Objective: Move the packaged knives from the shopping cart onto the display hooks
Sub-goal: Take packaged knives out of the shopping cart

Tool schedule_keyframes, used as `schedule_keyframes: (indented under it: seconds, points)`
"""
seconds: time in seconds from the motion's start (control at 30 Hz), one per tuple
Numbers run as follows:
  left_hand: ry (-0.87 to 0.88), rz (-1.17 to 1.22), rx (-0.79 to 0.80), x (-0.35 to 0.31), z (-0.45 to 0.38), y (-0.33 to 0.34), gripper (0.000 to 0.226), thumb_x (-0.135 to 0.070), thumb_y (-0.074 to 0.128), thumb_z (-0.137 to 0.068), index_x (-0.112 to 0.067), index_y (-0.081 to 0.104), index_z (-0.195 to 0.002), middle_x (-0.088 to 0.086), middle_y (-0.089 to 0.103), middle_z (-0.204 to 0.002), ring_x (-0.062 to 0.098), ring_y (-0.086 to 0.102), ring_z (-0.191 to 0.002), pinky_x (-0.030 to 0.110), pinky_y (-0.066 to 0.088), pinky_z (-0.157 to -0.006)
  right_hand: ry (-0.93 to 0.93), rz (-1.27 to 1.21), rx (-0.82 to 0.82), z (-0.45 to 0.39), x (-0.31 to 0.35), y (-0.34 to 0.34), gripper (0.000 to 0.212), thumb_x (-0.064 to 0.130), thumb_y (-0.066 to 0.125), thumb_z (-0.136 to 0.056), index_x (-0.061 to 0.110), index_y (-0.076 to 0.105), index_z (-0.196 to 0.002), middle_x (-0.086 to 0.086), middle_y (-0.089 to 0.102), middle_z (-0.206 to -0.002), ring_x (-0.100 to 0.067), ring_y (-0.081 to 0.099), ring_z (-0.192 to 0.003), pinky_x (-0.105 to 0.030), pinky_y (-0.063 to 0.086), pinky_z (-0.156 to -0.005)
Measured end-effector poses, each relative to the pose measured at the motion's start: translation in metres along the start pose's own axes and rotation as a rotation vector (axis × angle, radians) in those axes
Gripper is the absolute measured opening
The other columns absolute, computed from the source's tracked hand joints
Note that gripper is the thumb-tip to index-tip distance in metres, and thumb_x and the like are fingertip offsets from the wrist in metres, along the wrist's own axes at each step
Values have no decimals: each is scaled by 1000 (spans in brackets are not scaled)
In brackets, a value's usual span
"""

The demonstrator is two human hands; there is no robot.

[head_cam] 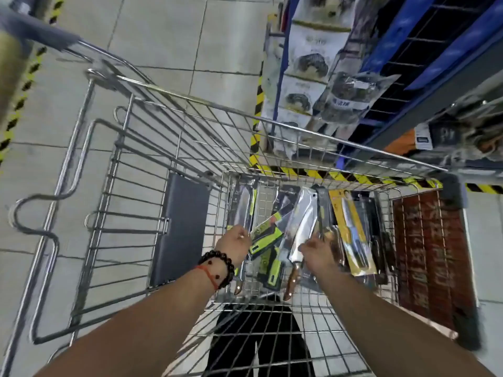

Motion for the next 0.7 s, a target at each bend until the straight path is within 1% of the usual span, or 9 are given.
schedule_keyframes:
  seconds: [0.03, 0.1, 0.17, 0.2, 0.3, 0.4, 0.5, 0.6, 0.7]
  points:
    - [8, 17, -6, 4, -8, 6, 19, -17, 46, -94, -26, 52, -79, 1, 58, -76, 19, 54, -66, 32, 46, -64, 16, 55, -4, -11, -5, 7, 31, 21, 62, -91, 12, 61, -120, -14, 63, -111, -26, 58, -95, -24, 38, -78]
    - [-9, -23, -30, 16, -22, 16, 18, -19, 44, -97, -24, 53, -83, 2, 61, -86, 18, 55, -65, 27, 45, -62, 81, 112, -47, -33, -13, 18, 61, 36, 64, -89, 7, 46, -140, -13, 57, -131, -29, 56, -116, -25, 43, -92]
    - [4, -99, -30, 28, -31, 25, 18, -22, 40, -100, -21, 55, -90, 7, 59, -113, 23, 60, -72, 27, 46, -59, 157, 13, -71, -48, -23, 31, 82, 40, 72, -79, 9, 37, -146, -12, 54, -137, -32, 56, -118, -34, 45, -101]
    - [1, -106, -23, 34, -33, 29, 19, -21, 38, -100, -21, 55, -90, 7, 56, -117, 26, 61, -73, 31, 48, -60, 193, -42, -82, -55, -29, 39, 90, 38, 77, -75, 8, 34, -148, -12, 52, -139, -33, 55, -120, -35, 44, -103]
    - [-29, -25, 30, 47, -36, 38, 18, -19, 39, -99, -24, 53, -88, -3, 53, -84, 18, 48, -60, 28, 41, -51, 320, -187, -133, -66, -37, 57, 112, 36, 85, -70, 8, 15, -153, -19, 47, -143, -39, 49, -127, -43, 40, -107]
    - [-85, 49, 49, 57, -38, 43, 15, -19, 42, -98, -23, 54, -89, 0, 58, -80, 18, 51, -63, 22, 37, -47, 313, -131, -220, -74, -41, 67, 110, 31, 86, -71, 4, 15, -150, -23, 44, -143, -41, 49, -127, -44, 41, -105]
    - [-137, 149, 49, 63, -41, 48, 17, -20, 47, -94, -29, 54, -81, 2, 60, -82, 22, 58, -73, 32, 47, -61, 281, -64, -221, -73, -46, 74, 105, 31, 84, -72, 3, 17, -147, -25, 45, -140, -42, 50, -123, -46, 45, -102]
    - [-169, 178, 67, 64, -42, 53, 14, -23, 49, -91, -29, 57, -82, 6, 63, -88, 31, 65, -86, 47, 56, -82, 208, -13, -202, -71, -50, 73, 103, 28, 85, -71, 6, 18, -146, -25, 50, -133, -41, 55, -115, -42, 49, -94]
    - [-199, 219, 47, 62, -39, 55, 12, -22, 52, -88, -28, 60, -82, 6, 66, -90, 31, 66, -92, 43, 53, -83, 171, 50, -213, -68, -52, 65, 85, 19, 75, -80, 9, 22, -145, -26, 50, -133, -41, 57, -112, -41, 50, -89]
Point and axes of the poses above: each hand's wrist, its own z-axis away from the middle knuckle, its own y-axis out of the palm, x = y × z, the point moved 2 cm from there along -z, towards the middle knuckle
